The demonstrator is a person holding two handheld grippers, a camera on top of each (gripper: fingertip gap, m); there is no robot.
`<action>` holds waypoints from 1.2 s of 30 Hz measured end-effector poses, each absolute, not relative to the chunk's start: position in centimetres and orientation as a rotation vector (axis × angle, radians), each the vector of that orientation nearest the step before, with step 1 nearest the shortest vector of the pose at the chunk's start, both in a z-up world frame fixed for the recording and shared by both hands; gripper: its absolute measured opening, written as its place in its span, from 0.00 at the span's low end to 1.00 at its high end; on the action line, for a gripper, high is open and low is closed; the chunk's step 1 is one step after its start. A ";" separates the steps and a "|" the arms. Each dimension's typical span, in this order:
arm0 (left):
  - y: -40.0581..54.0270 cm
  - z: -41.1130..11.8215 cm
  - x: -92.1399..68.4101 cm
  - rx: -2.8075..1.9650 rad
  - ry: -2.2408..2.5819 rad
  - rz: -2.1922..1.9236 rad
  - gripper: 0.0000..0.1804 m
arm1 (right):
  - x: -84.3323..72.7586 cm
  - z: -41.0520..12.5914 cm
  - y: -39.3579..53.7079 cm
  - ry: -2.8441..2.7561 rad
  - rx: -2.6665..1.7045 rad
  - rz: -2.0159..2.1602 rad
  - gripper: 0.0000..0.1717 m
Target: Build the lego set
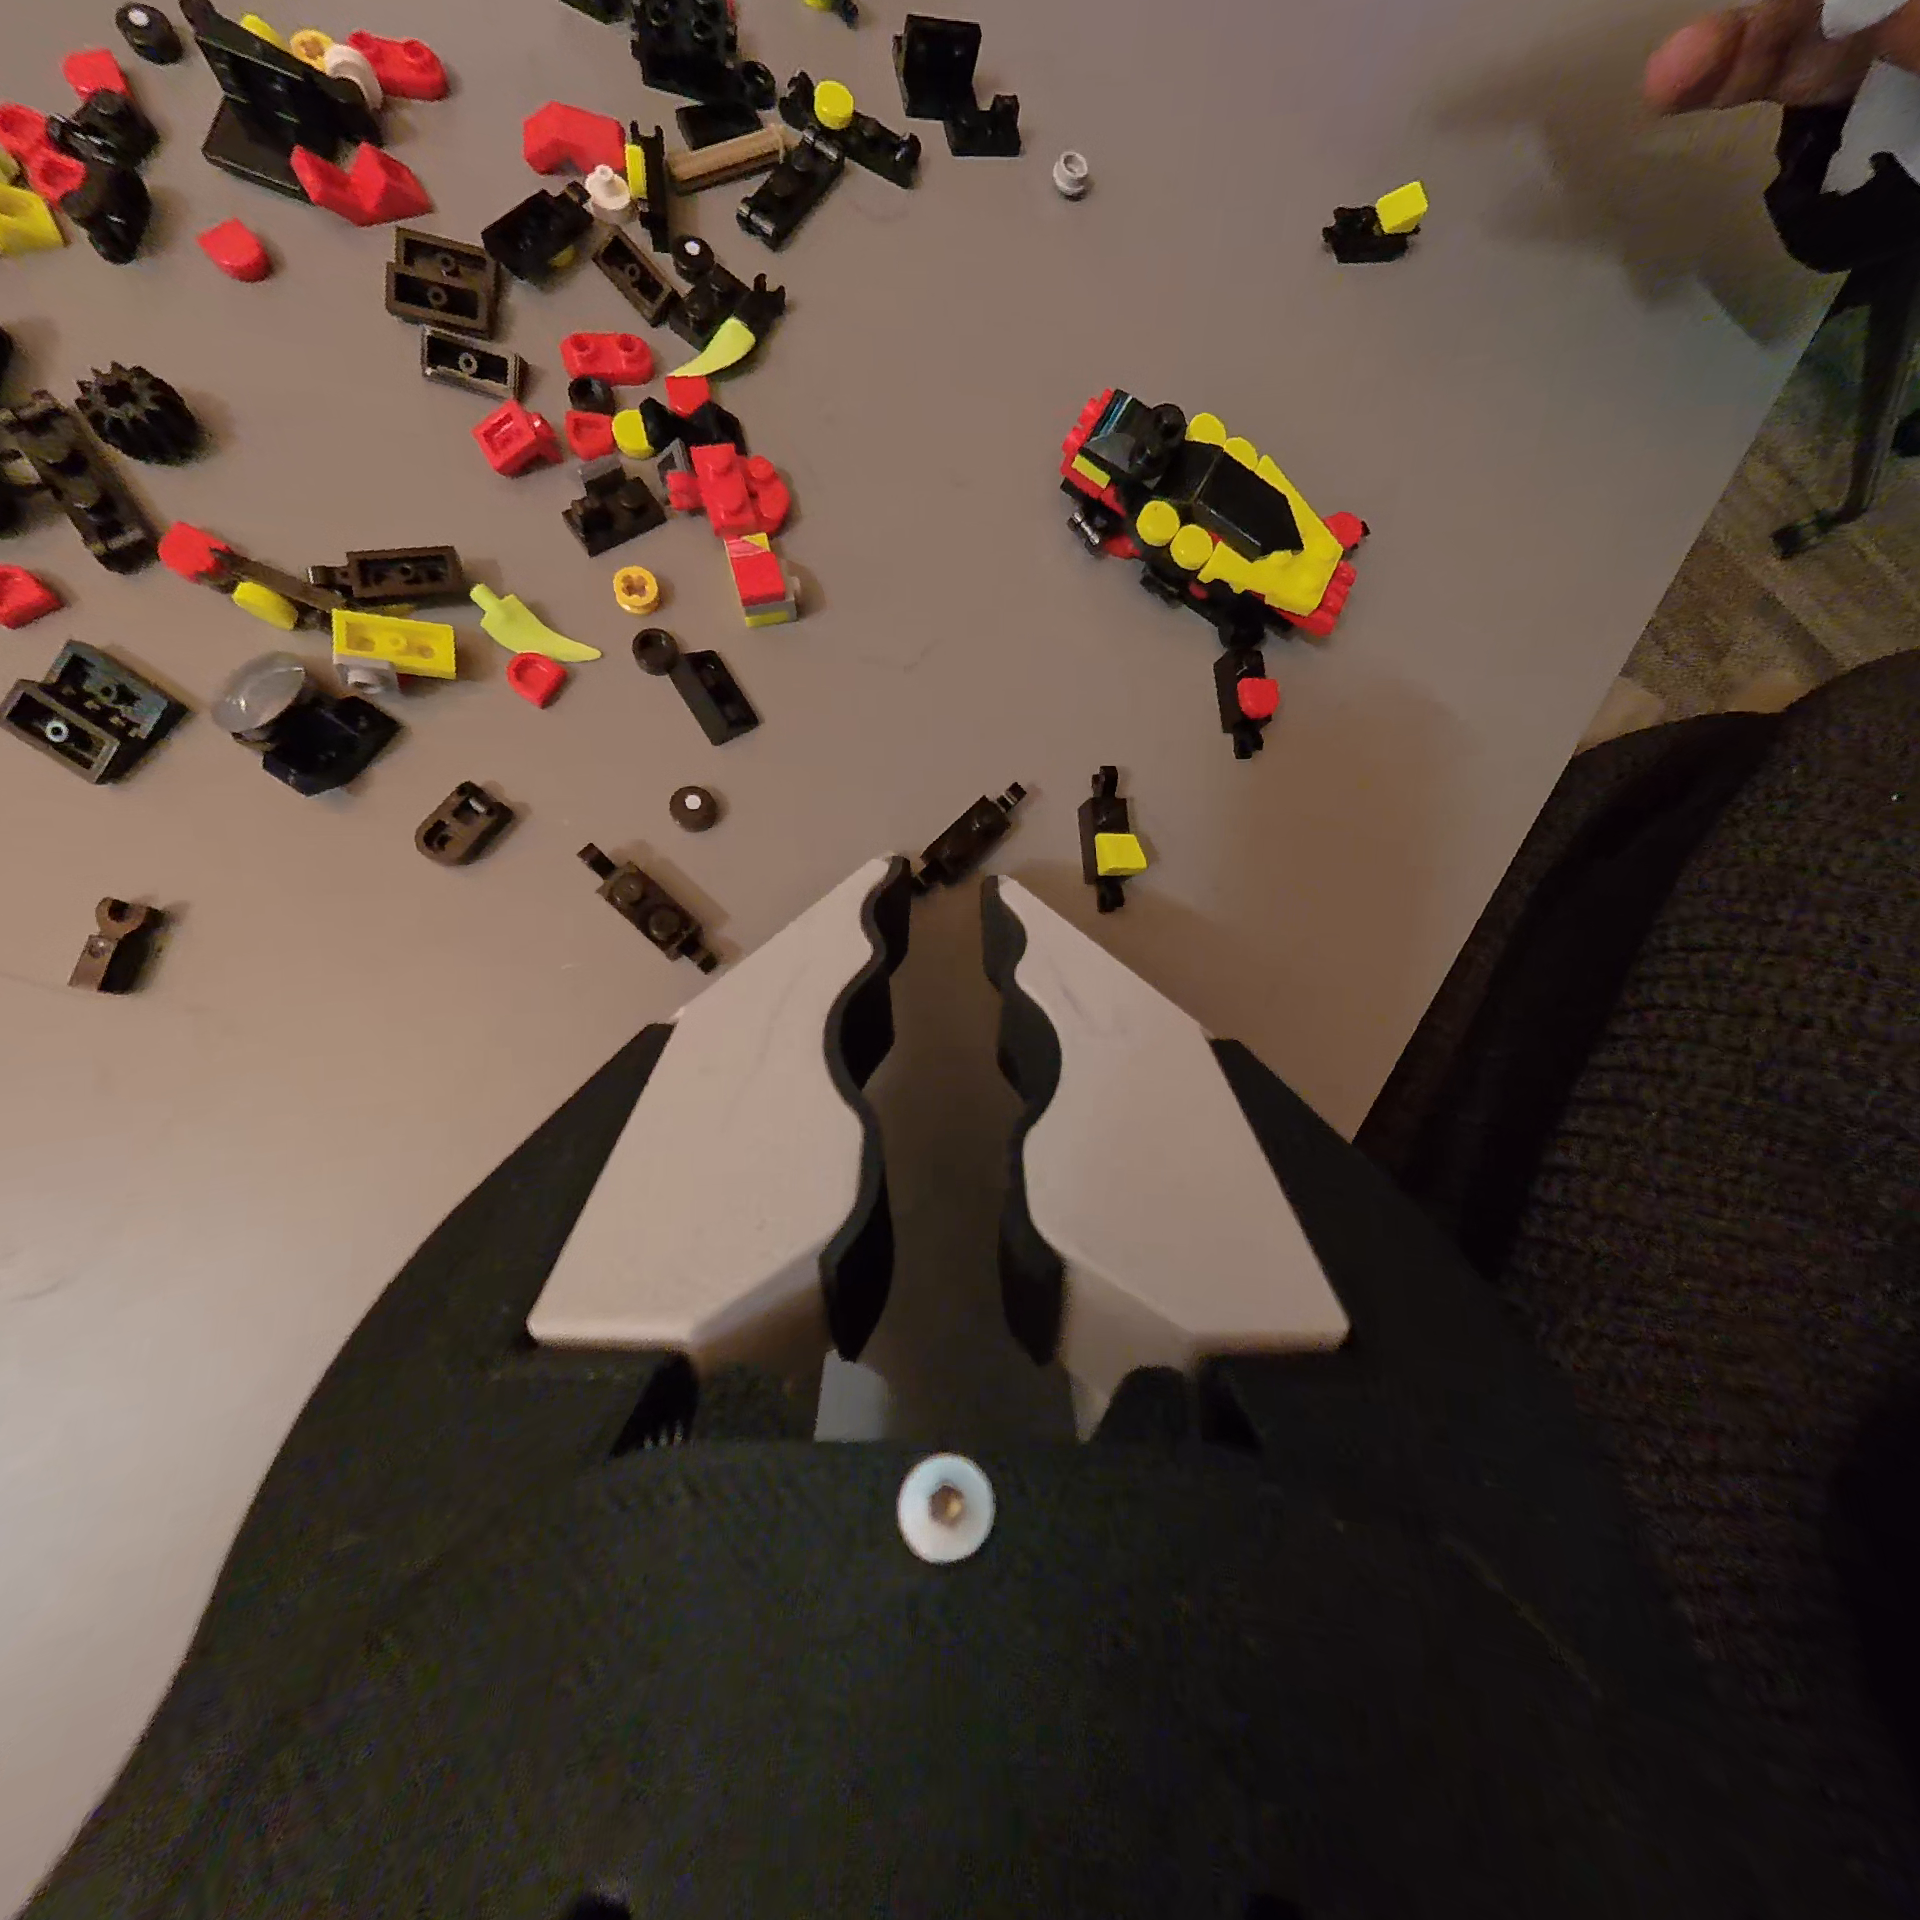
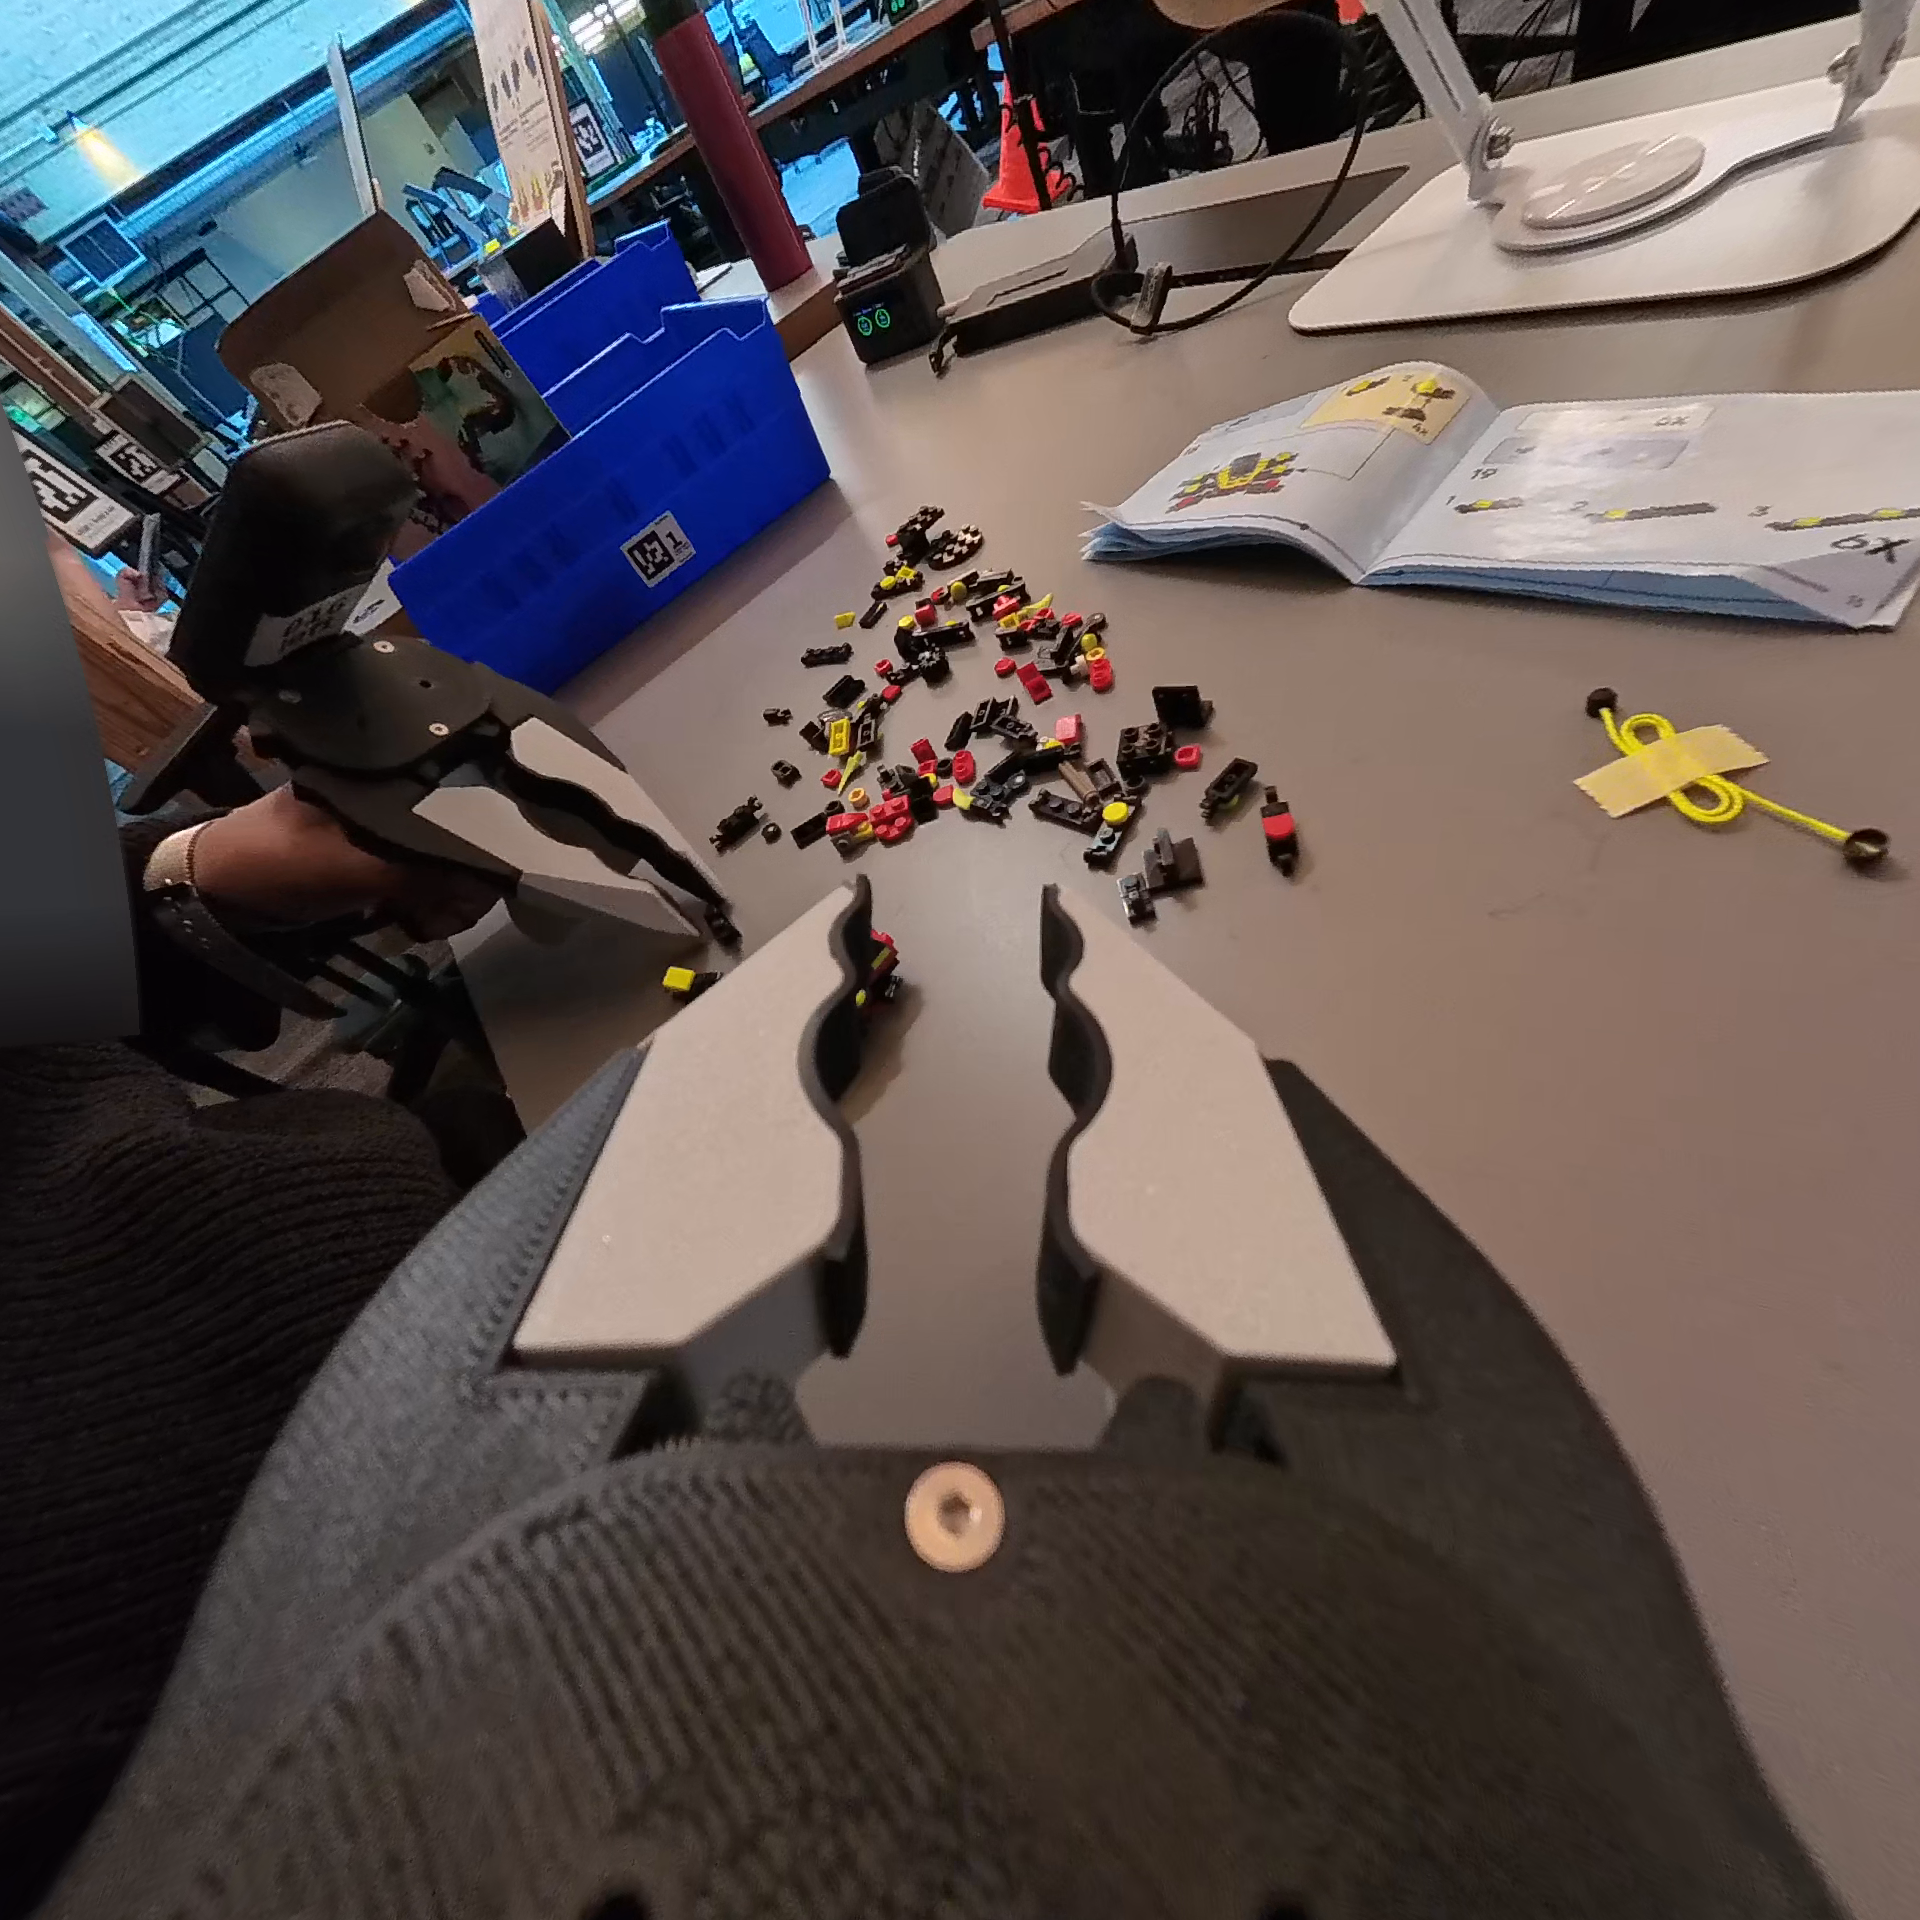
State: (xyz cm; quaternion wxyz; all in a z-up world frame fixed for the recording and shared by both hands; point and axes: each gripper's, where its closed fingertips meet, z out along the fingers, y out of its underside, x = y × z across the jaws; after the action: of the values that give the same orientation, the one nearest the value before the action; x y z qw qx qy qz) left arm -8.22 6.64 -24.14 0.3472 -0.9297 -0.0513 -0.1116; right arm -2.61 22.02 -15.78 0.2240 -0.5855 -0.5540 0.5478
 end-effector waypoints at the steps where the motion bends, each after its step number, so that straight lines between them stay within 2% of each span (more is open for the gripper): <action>1: 6.6 -24.2 -8.3 -2.413 -0.136 -0.287 0.06 | -2.6 -15.8 22.0 -1.529 -1.615 1.511 0.18; 4: 6.6 -24.1 -8.4 -2.417 -0.146 -0.264 0.01 | -2.6 -15.7 22.1 -1.526 -1.615 1.512 0.18; 36: 6.4 -24.1 -8.1 -2.417 -0.140 -0.312 0.05 | -2.6 -15.7 22.1 -1.519 -1.619 1.518 0.18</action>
State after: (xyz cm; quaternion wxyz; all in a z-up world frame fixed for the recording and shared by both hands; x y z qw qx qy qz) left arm -8.08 6.42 -24.08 0.3430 -0.9301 -0.0539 -0.1201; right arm -2.62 22.15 -15.71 0.2241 -0.5868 -0.5502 0.5502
